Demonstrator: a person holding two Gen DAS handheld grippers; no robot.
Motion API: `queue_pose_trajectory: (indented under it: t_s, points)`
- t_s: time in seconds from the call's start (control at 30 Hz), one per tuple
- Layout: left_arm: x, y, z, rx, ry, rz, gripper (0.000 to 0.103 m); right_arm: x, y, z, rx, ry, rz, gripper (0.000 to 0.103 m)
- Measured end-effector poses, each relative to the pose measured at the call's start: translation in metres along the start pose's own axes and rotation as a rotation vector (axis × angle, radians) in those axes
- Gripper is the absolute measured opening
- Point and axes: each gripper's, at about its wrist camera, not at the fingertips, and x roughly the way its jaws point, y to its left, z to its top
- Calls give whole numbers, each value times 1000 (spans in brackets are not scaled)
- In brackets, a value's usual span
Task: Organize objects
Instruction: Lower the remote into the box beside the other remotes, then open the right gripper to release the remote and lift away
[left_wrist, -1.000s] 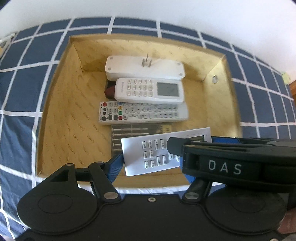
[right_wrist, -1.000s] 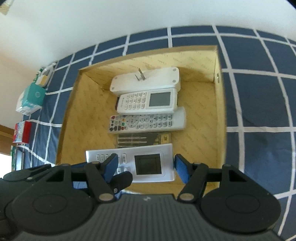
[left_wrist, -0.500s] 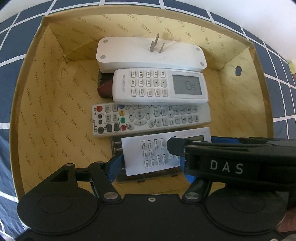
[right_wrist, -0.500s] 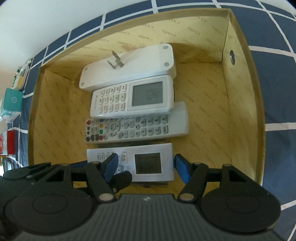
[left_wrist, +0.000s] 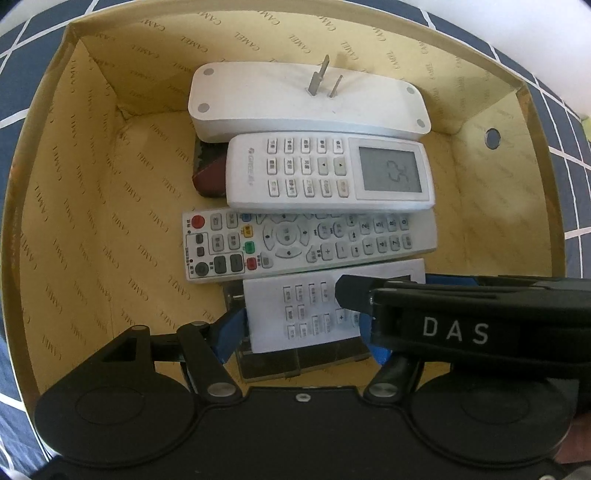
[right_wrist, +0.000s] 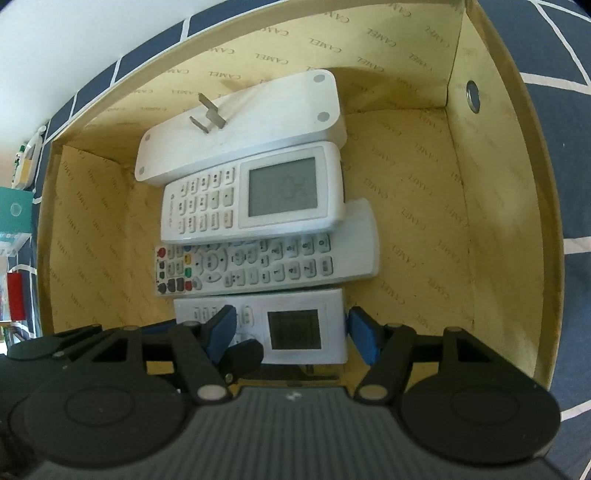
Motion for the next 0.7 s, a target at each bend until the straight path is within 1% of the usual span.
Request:
queue_pose_trajectory:
  t_s: [0.17, 0.4, 0.5, 0.7]
  points:
    - [0, -5, 3, 2, -3, 3, 67, 1, -3, 2, 9, 8, 8, 66]
    - [-8, -2, -1, -15, -22, 10, 68, 1, -4, 2, 12, 6, 5, 67]
    - [-16, -2, -4, -17, -37, 22, 68, -4, -2, 0, 7, -7, -18, 67]
    - [-31, 3, -10, -50, -64, 42, 69, -21, 1, -5, -18, -37, -28, 68]
